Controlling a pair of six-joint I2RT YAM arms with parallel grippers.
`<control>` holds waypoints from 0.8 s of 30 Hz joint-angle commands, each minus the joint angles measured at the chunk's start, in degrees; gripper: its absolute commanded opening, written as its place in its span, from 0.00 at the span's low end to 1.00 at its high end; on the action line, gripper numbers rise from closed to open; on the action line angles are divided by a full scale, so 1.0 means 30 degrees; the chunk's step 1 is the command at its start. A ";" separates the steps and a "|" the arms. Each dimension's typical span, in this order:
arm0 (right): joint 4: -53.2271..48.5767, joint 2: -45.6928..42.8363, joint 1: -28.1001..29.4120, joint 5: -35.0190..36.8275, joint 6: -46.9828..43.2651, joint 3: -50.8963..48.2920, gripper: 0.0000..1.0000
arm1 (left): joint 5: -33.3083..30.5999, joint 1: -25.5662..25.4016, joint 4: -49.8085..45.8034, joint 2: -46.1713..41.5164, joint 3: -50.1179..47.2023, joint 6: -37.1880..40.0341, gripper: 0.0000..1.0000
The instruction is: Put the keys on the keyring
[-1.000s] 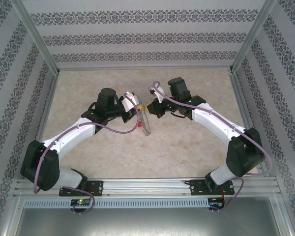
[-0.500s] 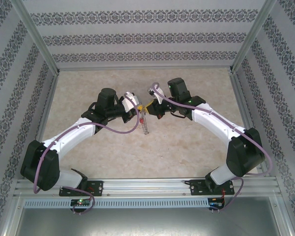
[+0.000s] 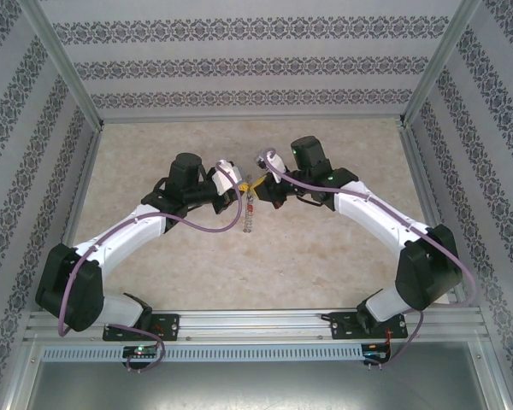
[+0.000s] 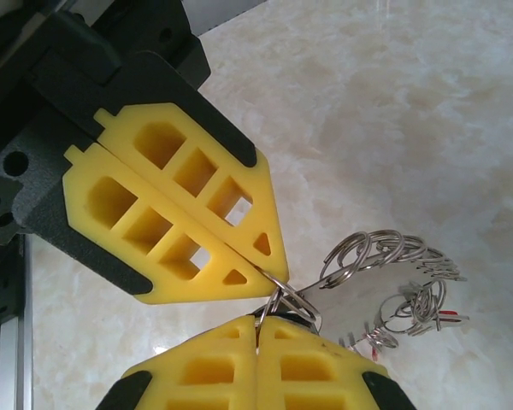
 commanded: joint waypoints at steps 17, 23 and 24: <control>0.0761 -0.1136 -0.0837 -0.2101 0.0328 -0.0909 0.00 | 0.0059 -0.0169 0.1544 -0.1155 -0.0595 -0.0068 0.00; 0.0067 -0.1042 -0.0705 -0.2366 -0.0406 -0.0663 0.00 | 0.0263 -0.0156 0.1673 -0.0928 -0.0395 -0.0177 0.00; 0.0022 -0.0984 -0.0669 -0.2280 -0.0460 -0.0607 0.00 | 0.0263 -0.0164 0.1666 -0.0894 -0.0345 -0.0192 0.00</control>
